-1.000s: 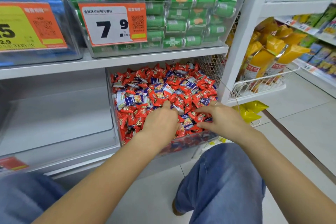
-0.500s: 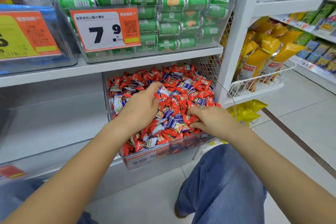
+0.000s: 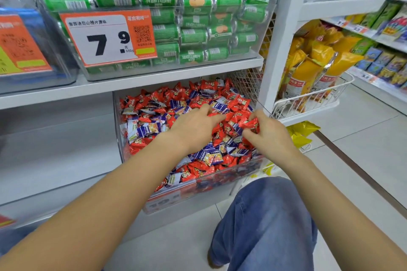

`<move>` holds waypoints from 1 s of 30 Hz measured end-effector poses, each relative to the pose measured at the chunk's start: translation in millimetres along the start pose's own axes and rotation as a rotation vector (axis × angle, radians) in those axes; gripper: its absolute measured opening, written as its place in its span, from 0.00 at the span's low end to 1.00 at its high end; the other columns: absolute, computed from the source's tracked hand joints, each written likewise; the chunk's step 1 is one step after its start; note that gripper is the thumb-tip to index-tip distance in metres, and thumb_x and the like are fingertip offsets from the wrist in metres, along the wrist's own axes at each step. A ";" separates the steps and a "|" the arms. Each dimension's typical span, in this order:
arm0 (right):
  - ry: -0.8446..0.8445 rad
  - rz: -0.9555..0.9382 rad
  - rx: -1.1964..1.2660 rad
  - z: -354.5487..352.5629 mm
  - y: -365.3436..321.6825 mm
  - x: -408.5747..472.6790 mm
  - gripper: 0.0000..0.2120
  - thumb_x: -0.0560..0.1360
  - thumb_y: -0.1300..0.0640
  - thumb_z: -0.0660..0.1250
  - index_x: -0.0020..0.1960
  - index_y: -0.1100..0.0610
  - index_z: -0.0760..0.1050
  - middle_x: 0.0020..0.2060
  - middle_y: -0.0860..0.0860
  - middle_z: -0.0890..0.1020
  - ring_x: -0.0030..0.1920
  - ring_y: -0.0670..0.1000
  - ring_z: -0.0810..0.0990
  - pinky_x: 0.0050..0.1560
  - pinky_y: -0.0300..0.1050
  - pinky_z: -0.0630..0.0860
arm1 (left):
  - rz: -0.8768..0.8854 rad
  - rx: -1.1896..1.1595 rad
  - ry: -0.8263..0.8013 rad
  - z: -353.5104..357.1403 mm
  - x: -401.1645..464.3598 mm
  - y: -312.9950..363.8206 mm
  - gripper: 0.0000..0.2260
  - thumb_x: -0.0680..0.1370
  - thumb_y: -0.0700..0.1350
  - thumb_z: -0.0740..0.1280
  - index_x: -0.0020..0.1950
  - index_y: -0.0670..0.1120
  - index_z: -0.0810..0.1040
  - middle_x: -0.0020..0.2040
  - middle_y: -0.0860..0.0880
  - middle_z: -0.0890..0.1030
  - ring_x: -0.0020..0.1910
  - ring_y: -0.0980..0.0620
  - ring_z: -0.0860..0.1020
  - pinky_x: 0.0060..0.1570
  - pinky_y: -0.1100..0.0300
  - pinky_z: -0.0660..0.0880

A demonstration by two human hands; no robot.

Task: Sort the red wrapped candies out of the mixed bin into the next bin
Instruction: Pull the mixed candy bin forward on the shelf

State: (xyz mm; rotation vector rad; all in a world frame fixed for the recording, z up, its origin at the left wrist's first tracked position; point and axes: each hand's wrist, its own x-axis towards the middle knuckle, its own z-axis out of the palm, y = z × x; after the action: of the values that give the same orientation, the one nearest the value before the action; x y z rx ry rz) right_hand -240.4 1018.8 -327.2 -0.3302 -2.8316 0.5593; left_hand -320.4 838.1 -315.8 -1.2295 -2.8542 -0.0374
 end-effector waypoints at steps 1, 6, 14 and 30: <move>-0.013 -0.012 -0.032 1.3 0.5 0.5 0.14 0.74 0.52 0.64 0.58 0.53 0.71 0.30 0.48 0.73 0.38 0.57 0.76 0.35 0.45 0.65 | -0.009 0.001 -0.033 1.8 1.1 1.5 0.21 0.83 0.48 0.53 0.76 0.56 0.55 0.72 0.43 0.61 0.64 0.42 0.69 0.49 0.51 0.71; -0.039 -0.066 -0.037 11.9 -2.7 2.2 0.19 0.73 0.52 0.64 0.64 0.50 0.70 0.53 0.56 0.78 0.50 0.59 0.78 0.44 0.48 0.71 | -0.104 0.063 -0.052 12.3 1.0 15.0 0.37 0.74 0.71 0.51 0.76 0.48 0.55 0.73 0.44 0.57 0.68 0.42 0.65 0.54 0.48 0.72; -0.022 -0.089 -0.092 21.3 -14.1 2.3 0.25 0.70 0.37 0.68 0.60 0.52 0.73 0.45 0.52 0.81 0.51 0.57 0.79 0.37 0.44 0.66 | -0.061 -0.001 0.021 16.6 3.0 0.4 0.21 0.78 0.59 0.61 0.65 0.47 0.68 0.64 0.45 0.63 0.51 0.45 0.73 0.37 0.55 0.70; -0.041 -0.147 0.097 16.7 -45.6 -2.9 0.13 0.77 0.47 0.62 0.60 0.51 0.74 0.32 0.50 0.78 0.33 0.51 0.77 0.36 0.46 0.70 | -0.196 -0.390 0.315 -21.2 -49.8 -49.3 0.14 0.79 0.49 0.64 0.62 0.46 0.76 0.64 0.48 0.70 0.56 0.45 0.75 0.55 0.56 0.70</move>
State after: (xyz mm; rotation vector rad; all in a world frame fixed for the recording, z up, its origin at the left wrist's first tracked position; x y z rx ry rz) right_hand -250.1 971.2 -324.7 -0.0931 -2.8259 0.6762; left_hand -321.6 767.3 -297.1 -0.8779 -2.7445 -0.7526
